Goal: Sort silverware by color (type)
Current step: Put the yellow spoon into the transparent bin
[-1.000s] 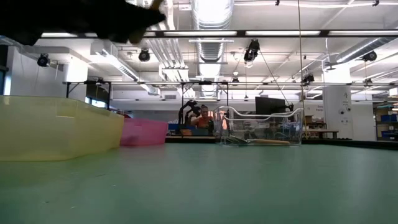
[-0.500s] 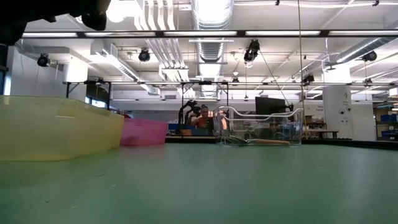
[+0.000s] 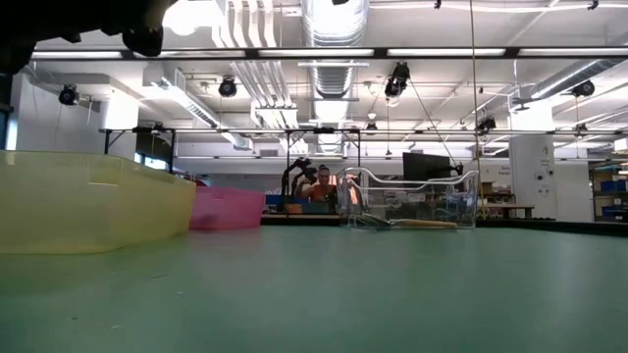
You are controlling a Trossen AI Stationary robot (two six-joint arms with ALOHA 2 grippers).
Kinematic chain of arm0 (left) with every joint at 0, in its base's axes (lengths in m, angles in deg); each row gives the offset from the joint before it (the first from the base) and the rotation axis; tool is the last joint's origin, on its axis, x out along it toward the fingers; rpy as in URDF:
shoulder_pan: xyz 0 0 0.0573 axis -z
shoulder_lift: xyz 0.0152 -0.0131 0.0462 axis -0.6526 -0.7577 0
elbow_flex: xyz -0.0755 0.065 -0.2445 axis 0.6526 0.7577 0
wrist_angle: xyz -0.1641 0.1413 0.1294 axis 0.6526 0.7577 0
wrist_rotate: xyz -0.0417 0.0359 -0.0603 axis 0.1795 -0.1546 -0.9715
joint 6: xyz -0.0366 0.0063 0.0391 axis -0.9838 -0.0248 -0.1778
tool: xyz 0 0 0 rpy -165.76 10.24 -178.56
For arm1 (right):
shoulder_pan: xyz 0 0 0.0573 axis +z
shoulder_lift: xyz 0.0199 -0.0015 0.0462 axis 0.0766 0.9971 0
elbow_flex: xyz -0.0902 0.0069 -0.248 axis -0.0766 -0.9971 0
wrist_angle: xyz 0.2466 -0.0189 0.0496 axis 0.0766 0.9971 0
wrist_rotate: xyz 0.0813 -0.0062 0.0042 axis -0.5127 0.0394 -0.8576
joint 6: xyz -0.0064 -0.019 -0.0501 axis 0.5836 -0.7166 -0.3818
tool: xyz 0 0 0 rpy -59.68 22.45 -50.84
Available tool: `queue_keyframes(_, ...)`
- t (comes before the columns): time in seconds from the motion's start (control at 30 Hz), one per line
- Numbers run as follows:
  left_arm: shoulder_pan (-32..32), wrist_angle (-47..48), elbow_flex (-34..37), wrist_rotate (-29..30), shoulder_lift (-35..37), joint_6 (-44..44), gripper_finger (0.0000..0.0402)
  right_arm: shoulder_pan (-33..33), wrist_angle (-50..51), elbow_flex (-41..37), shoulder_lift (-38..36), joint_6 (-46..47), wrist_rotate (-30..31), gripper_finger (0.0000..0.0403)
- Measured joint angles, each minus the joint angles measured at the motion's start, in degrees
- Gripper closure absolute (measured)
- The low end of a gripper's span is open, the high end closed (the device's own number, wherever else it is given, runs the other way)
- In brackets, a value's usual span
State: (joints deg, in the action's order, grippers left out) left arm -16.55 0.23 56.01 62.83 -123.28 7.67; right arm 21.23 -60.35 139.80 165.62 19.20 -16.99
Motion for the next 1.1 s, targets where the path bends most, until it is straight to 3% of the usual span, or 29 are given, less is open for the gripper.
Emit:
queue_keyframes(0.33, -0.1, 0.4, 0.1, 3.7, -0.1, 0.8, 0.0386, 0.0, 3.2, 0.8, -0.3, 0.1, 0.2, 0.0235)
queue_keyframes(0.57, 0.2, 6.6, 0.1, 3.0, 0.3, -3.8, 0.0389, 0.8, 5.2, 0.8, -0.9, -4.2, 8.9, 0.0235)
queue_keyframes(0.77, 0.2, 16.3, 0.1, 3.0, 0.2, -10.1, 0.0389, 1.2, 4.9, 1.2, -1.0, -1.8, 4.9, 0.0234)
queue_keyframes(1.1, 0.2, 18.1, 0.1, 3.0, 0.2, -10.6, 0.0389, 1.2, 4.9, 1.7, -1.2, -0.2, 4.9, 0.0234)
